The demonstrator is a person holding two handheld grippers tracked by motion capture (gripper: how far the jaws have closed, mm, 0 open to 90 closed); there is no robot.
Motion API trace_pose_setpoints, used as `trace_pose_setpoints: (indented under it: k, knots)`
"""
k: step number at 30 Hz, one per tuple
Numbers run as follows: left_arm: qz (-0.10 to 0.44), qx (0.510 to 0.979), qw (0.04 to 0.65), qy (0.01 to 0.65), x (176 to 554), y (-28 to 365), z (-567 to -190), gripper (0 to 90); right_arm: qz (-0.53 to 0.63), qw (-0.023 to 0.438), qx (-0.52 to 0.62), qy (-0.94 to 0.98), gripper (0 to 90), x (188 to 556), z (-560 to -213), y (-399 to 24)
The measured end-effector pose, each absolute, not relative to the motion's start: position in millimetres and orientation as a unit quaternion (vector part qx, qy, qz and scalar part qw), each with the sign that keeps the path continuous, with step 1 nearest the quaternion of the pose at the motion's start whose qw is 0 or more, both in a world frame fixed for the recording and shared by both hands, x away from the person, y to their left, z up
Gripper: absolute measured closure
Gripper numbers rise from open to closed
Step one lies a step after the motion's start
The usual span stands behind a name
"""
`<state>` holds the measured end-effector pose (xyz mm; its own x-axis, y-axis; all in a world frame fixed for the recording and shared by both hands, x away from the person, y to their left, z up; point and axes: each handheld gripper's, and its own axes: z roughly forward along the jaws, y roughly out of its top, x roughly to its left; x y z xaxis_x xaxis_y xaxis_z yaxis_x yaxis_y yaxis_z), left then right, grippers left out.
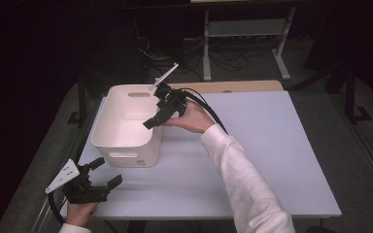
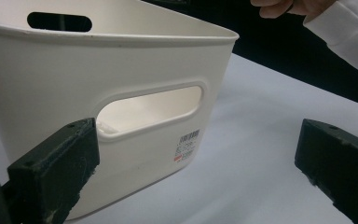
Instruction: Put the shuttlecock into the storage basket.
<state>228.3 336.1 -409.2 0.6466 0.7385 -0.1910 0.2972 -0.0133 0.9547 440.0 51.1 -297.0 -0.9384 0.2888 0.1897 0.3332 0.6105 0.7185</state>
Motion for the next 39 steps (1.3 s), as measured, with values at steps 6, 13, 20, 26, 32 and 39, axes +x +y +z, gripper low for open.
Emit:
trace_pose_setpoints:
  k: [6,13,20,26,32,39]
  knots:
    - [0.185,0.688,0.59,0.379,228.0,335.8,-409.4,0.0,-0.409,0.028,-0.187,-0.893,0.0,438.1,-296.9,39.6]
    - [0.185,0.689,0.588,0.381,227.8,335.7,-409.5,0.0,-0.413,0.023,-0.194,-0.89,0.0,436.6,-296.6,25.5]
    - [0.187,0.689,0.589,0.38,227.9,336.1,-409.7,0.0,-0.417,0.02,-0.196,-0.887,0.0,437.6,-300.4,12.6]
    - [0.189,0.69,0.589,0.376,228.5,336.3,-410.0,0.0,-0.422,0.022,-0.203,-0.883,0.0,435.6,-304.3,1.9]
    - [0.19,0.692,0.584,0.379,228.0,337.5,-409.5,0.0,-0.43,0.024,-0.203,-0.88,0.0,432.2,-310.8,-11.2]
    - [0.19,0.691,0.587,0.378,228.4,336.3,-410.2,0.0,-0.44,0.027,-0.215,-0.871,0.0,426.9,-313.7,-25.5]
